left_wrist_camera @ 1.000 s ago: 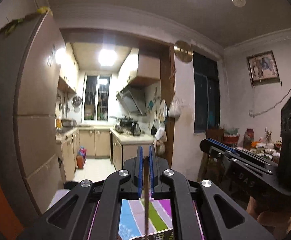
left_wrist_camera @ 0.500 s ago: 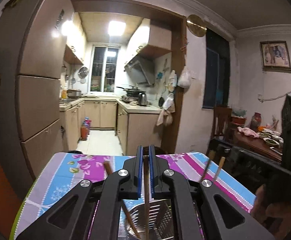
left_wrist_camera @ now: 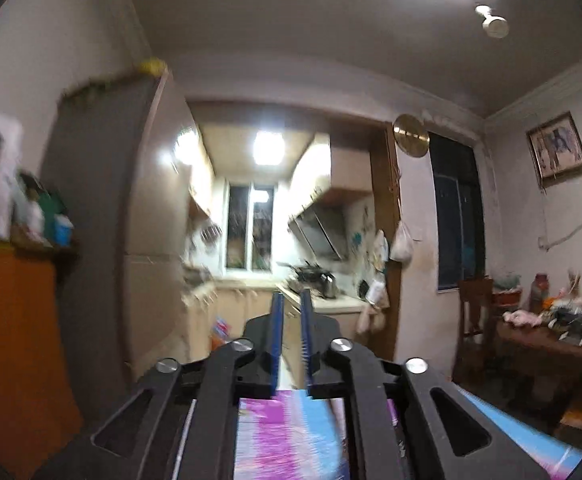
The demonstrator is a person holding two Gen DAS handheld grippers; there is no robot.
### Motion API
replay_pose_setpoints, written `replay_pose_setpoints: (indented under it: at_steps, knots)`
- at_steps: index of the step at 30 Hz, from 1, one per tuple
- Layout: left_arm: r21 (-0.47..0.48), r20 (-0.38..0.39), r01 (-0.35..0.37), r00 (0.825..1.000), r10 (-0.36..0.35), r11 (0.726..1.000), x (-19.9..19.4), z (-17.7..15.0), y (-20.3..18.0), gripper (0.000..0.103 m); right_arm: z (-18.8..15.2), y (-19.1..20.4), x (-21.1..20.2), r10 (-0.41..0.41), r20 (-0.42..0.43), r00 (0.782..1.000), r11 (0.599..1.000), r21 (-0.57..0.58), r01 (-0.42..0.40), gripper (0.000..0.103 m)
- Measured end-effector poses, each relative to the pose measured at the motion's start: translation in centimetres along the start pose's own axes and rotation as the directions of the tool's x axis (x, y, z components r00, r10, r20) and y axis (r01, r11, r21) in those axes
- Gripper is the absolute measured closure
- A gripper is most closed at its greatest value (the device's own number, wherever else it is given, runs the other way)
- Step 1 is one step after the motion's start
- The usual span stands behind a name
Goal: Organize utensils
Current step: 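Drop the chopsticks into the holder by opening both tools, then move both open tools back toward the remaining chopsticks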
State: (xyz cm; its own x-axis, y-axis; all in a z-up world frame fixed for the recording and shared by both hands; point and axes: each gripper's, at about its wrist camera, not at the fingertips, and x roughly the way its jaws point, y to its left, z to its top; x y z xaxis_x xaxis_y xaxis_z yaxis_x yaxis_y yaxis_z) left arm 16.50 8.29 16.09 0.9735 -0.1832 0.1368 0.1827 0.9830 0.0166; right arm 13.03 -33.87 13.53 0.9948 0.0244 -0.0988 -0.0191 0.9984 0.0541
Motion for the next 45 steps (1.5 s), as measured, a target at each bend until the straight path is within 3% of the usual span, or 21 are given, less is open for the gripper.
replay_pose_setpoints:
  at_steps: [2,5,8,10,13,16,19,22,25,29,35,40,43,45]
  knots:
    - [0.056,0.021,-0.038,0.999,0.036,0.998,-4.9,-0.4,0.8,0.071,-1.6,-1.0,-4.2,-0.042,0.0,0.999,0.999,-0.033,0.042,0.058]
    - [0.096,-0.009,-0.058,0.998,0.059,0.994,-10.0,-1.8,1.5,0.068,-4.9,-2.2,-9.8,-0.101,-0.045,0.994,0.994,-0.037,0.1,0.045]
    - [0.142,-0.098,-0.097,0.989,0.111,0.985,-14.9,-5.0,1.7,0.067,-8.4,-2.4,-13.8,-0.147,-0.101,0.984,0.989,-0.034,0.144,0.029]
    - [0.17,-0.157,-0.101,0.979,0.128,0.98,-16.9,-7.2,1.1,0.065,-10.4,-2.0,-15.6,-0.152,-0.129,0.98,0.988,-0.031,0.149,0.018]
    - [0.205,-0.242,-0.083,0.961,0.132,0.975,-19.3,-11.2,-0.1,0.057,-13.2,-0.7,-17.6,-0.086,-0.152,0.985,0.995,0.029,0.091,0.006]
    - [0.172,-0.354,-0.017,0.932,0.078,0.985,-21.2,-15.4,-1.7,0.054,-16.4,1.1,-17.8,-0.049,-0.206,0.977,0.996,0.063,0.063,0.006]
    - [0.141,-0.455,0.058,0.89,0.013,0.988,-22.0,-19.4,-4.1,0.054,-19.0,2.7,-17.4,-0.054,-0.266,0.962,0.997,0.045,0.069,0.006]
    - [0.172,-0.509,0.11,0.86,-0.008,0.979,-22.2,-21.8,-6.4,0.054,-21.3,4.5,-16.8,-0.023,-0.324,0.946,0.998,0.045,0.04,0.006]
    - [0.106,-0.552,0.156,0.831,-0.072,0.982,-22.1,-23.3,-7.6,0.055,-23.1,6.3,-16.4,-0.022,-0.361,0.932,0.999,0.027,0.034,0.006]
    - [0.079,-0.582,0.174,0.808,-0.097,0.982,-20.9,-24.0,-9.0,0.064,-24.9,8.6,-16.1,-0.032,-0.399,0.916,0.999,-0.021,0.026,0.006]
    - [0.074,-0.611,0.173,0.786,-0.093,0.982,-19.3,-25.5,-10.5,0.076,-25.4,10.9,-16.9,0.008,-0.359,0.933,0.994,-0.097,-0.045,0.007]
    - [0.071,-0.597,0.177,0.796,-0.1,0.982,-19.1,-25.6,-11.4,0.076,-25.4,12.0,-17.1,0.041,-0.348,0.937,0.987,-0.13,-0.092,0.019]
    - [0.082,-0.587,0.184,0.803,-0.102,0.98,-19.1,-25.7,-11.9,0.076,-25.5,12.3,-16.9,0.067,-0.359,0.931,0.986,-0.119,-0.117,0.032]
    - [0.081,-0.585,0.194,0.803,-0.111,0.978,-19.0,-25.9,-12.2,0.076,-25.4,12.9,-16.7,0.092,-0.36,0.928,0.983,-0.117,-0.143,0.051]
